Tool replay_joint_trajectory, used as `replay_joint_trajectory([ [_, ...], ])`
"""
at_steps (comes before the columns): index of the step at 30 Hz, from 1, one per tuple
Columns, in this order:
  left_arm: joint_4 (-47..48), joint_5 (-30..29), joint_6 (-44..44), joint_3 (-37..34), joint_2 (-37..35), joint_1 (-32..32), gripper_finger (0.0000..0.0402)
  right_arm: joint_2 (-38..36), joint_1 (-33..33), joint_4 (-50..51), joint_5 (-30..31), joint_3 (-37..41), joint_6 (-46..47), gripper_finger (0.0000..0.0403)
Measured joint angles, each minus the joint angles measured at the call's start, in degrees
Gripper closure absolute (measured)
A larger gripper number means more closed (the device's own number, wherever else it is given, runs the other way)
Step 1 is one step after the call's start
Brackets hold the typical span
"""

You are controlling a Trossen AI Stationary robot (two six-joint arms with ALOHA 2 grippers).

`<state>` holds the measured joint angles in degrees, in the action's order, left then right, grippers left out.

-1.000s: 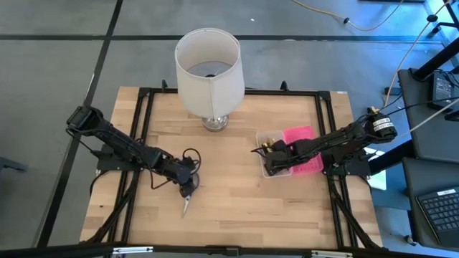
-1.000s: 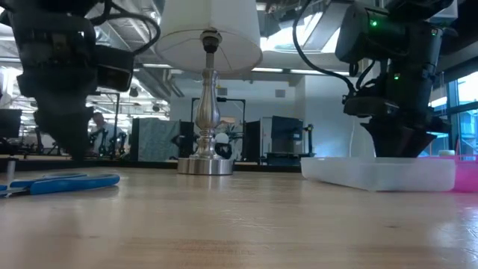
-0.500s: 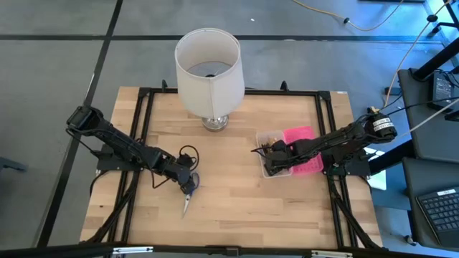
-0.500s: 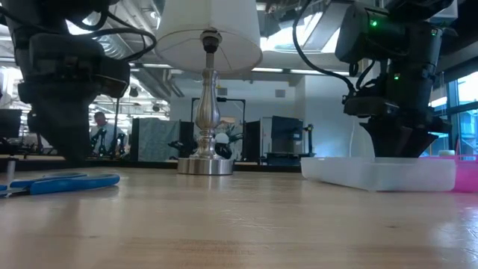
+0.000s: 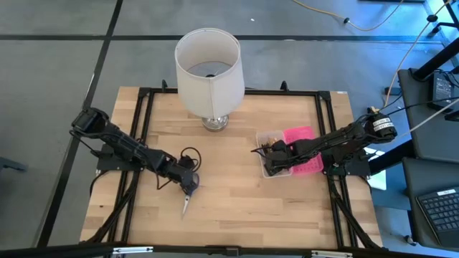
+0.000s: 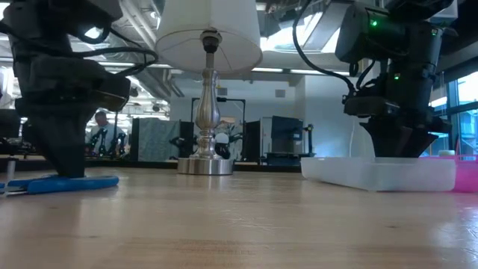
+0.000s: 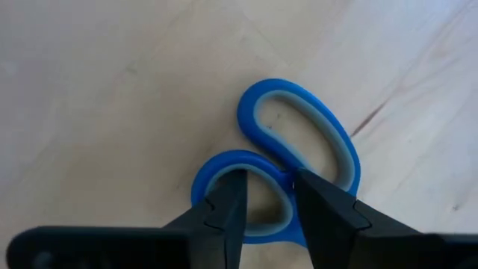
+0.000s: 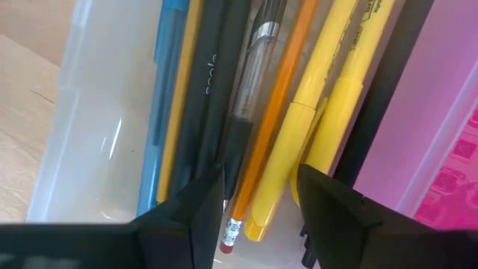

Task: Pick & place school supplies into a supply box
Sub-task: Put the blue scissors into the supply box

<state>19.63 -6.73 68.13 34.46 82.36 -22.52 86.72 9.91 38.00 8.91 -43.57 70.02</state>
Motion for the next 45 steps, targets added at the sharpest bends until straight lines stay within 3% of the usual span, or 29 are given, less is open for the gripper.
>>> replay_joint_trajectory([
  [6,2.0,5.0,0.0,0.3,1.0,0.2,0.0309,0.0,0.0,0.0,0.0,0.0,0.0,0.0229],
  [13,7.7,11.0,-6.2,0.3,0.8,0.2,0.0330,0.0,0.0,0.0,0.0,0.0,0.0,0.0229],
  [25,8.3,8.7,-41.2,0.1,0.8,0.0,0.0368,0.0,0.0,0.0,0.0,0.0,0.0,0.0229],
  [29,6.4,7.7,-42.3,0.0,0.8,0.0,0.0367,0.0,0.0,0.0,0.0,0.0,0.1,0.0229],
  [37,4.7,7.5,-36.2,-0.1,-0.3,0.1,0.0339,0.0,0.0,0.0,0.0,0.0,0.2,0.0229],
  [45,4.5,8.5,-39.2,-0.1,-0.3,0.1,0.0310,0.0,0.0,0.0,0.0,0.0,0.2,0.0229],
])
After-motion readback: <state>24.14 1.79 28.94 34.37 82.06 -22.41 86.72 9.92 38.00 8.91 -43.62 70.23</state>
